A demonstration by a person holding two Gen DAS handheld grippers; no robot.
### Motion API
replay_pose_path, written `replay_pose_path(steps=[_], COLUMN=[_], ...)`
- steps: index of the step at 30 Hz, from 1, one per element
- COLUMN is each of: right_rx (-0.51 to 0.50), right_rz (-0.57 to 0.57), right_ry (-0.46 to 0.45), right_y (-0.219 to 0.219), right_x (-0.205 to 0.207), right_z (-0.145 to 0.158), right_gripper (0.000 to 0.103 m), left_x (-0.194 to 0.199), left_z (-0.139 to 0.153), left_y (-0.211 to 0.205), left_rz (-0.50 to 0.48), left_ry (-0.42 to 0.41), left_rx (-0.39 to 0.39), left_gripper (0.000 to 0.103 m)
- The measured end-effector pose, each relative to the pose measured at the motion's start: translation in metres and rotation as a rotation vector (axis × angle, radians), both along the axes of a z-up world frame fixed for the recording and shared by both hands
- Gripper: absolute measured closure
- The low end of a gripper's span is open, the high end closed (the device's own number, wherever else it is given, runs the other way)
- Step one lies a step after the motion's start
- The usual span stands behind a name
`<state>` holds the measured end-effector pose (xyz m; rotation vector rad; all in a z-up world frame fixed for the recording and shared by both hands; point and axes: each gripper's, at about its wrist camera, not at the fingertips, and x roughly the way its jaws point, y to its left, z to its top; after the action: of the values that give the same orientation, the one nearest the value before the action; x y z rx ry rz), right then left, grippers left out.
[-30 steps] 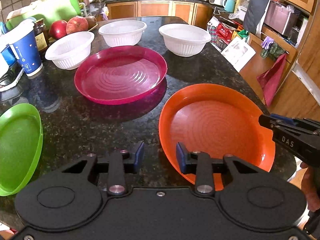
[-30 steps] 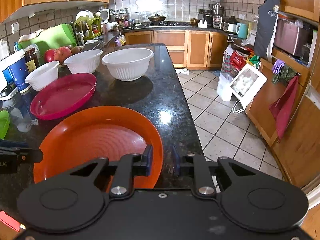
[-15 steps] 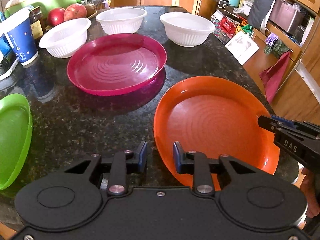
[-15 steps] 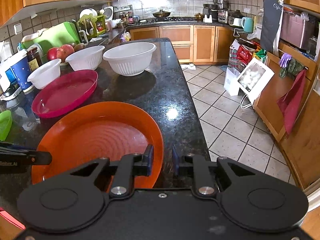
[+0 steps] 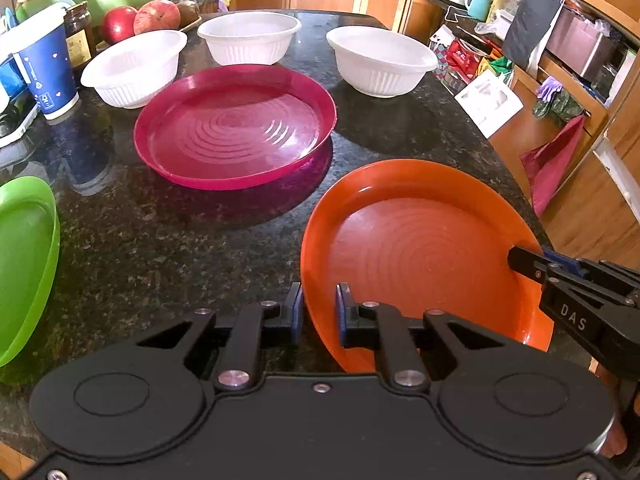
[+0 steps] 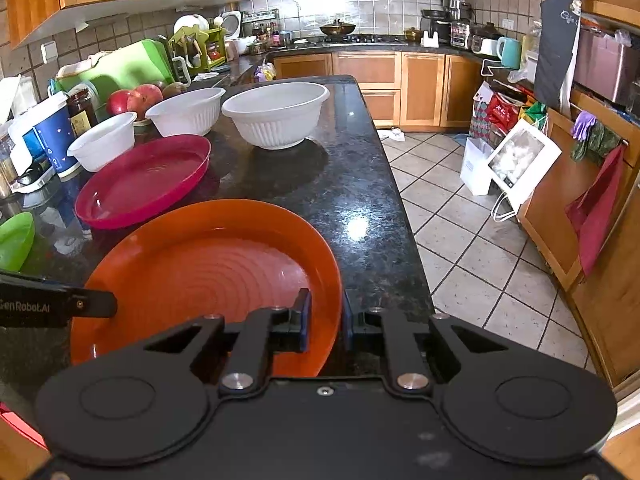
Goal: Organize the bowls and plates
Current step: 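Move the left gripper to the orange plate rim and grasp it, then lift the orange plate with the left gripper and lower it onto the green plate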
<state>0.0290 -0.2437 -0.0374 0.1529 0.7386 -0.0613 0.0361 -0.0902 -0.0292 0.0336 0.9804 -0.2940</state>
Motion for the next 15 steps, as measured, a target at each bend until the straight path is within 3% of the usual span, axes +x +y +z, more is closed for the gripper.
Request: replay_pose_path(steps=[15], right_rx=[-0.021], right_rz=[0.029], right_ry=[-0.030], right_y=[0.009], right_x=[-0.002], right_z=[0.006], right_gripper=[0.085], left_x=[-0.006], left_z=[0.010], left_y=[0.012], left_rz=[0.016], left_ry=[-0.056], left_rx=[0.012], left_gripper=[0.082])
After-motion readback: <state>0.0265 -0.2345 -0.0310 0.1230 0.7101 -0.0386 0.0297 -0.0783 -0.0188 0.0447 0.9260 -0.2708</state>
